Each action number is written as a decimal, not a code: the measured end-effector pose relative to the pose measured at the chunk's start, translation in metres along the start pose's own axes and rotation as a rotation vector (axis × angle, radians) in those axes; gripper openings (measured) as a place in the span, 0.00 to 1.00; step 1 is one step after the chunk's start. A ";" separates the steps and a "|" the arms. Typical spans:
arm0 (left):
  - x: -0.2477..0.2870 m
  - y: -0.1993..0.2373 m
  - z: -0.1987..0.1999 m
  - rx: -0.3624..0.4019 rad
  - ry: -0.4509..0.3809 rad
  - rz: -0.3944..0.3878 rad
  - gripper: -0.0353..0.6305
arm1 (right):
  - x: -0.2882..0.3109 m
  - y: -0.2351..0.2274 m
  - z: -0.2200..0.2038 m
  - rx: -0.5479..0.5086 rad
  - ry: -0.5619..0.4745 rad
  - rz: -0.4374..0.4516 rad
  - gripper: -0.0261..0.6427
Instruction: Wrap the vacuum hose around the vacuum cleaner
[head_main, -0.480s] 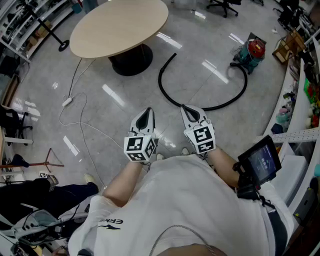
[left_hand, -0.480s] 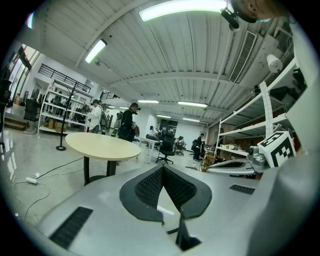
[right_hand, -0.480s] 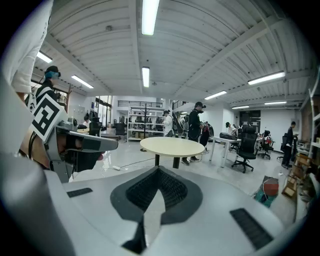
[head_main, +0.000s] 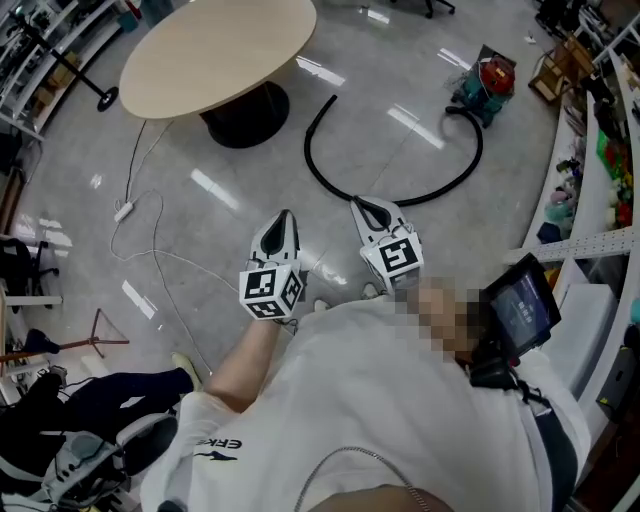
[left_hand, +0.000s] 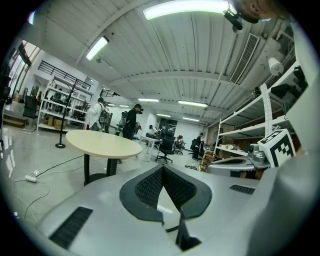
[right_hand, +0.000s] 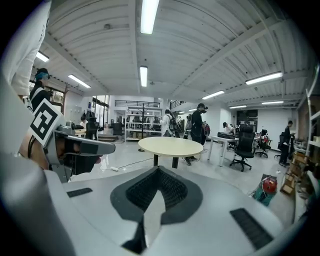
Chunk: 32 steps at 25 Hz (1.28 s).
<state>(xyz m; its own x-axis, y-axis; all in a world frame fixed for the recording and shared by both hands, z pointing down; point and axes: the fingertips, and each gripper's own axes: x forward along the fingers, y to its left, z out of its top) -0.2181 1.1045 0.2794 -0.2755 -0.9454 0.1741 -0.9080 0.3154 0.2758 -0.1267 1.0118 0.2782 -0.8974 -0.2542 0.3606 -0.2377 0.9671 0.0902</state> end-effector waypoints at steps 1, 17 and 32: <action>0.000 0.001 -0.001 0.000 0.004 -0.002 0.06 | 0.000 0.000 -0.001 0.002 0.003 -0.004 0.04; 0.012 0.036 -0.013 0.020 0.063 -0.054 0.06 | 0.031 -0.001 -0.017 0.023 0.051 -0.073 0.04; 0.197 0.024 -0.003 0.043 0.124 0.022 0.06 | 0.121 -0.167 -0.036 0.066 0.106 -0.017 0.04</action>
<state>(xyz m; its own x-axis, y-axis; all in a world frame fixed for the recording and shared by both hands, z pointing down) -0.2932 0.9264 0.3226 -0.2569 -0.9199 0.2962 -0.9154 0.3299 0.2305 -0.1819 0.8195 0.3401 -0.8495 -0.2654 0.4561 -0.2797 0.9594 0.0373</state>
